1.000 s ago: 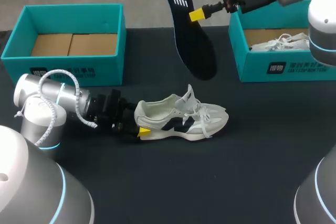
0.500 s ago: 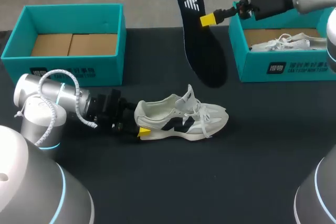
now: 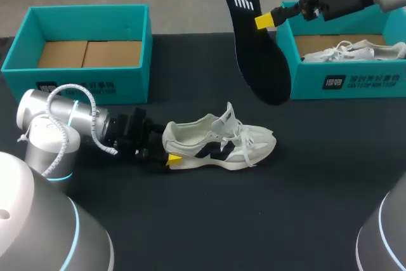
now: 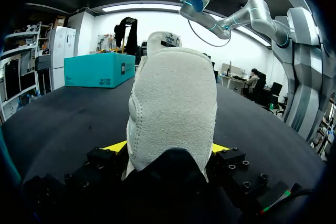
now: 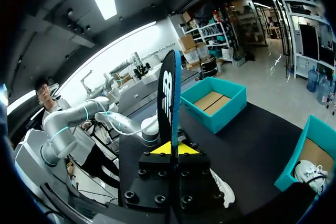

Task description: Take the shoe out of the shoebox, open the shoe tongue, remove and reinsert the insole, then place the shoe into the shoebox

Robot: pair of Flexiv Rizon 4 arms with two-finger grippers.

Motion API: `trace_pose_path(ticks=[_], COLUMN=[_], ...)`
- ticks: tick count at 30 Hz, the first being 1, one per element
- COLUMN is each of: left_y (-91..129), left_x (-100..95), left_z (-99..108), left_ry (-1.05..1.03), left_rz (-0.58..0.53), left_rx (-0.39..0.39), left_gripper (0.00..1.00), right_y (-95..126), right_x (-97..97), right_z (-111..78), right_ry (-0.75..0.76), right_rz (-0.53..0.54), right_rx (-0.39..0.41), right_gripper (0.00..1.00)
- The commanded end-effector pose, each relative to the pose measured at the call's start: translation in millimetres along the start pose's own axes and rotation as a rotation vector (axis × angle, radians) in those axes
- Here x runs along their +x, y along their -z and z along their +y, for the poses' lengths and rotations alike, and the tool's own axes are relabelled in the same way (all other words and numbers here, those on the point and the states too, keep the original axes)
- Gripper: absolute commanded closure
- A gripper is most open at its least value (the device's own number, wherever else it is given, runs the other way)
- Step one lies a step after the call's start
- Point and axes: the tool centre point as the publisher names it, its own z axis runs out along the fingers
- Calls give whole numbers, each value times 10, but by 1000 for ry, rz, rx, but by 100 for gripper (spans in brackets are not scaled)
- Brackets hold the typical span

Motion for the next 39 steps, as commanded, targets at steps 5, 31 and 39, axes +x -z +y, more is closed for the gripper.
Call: trace_pose_path(ticks=[5, 31, 39], left_y=[-14, -14, -14], left_x=[-10, -10, -10], left_z=[41, 41, 41], left_ry=[1, 1, 1], left_rz=[0, 0, 0], left_rx=[-1, -1, -1], left_gripper=[100, 100, 100], right_y=[129, 603, 740], right_x=[80, 319, 598], right_z=[-19, -259, -163], right_ry=[1, -154, -191], right_rz=[-62, 28, 58], right_rx=[3, -17, -96], right_gripper=[100, 100, 100])
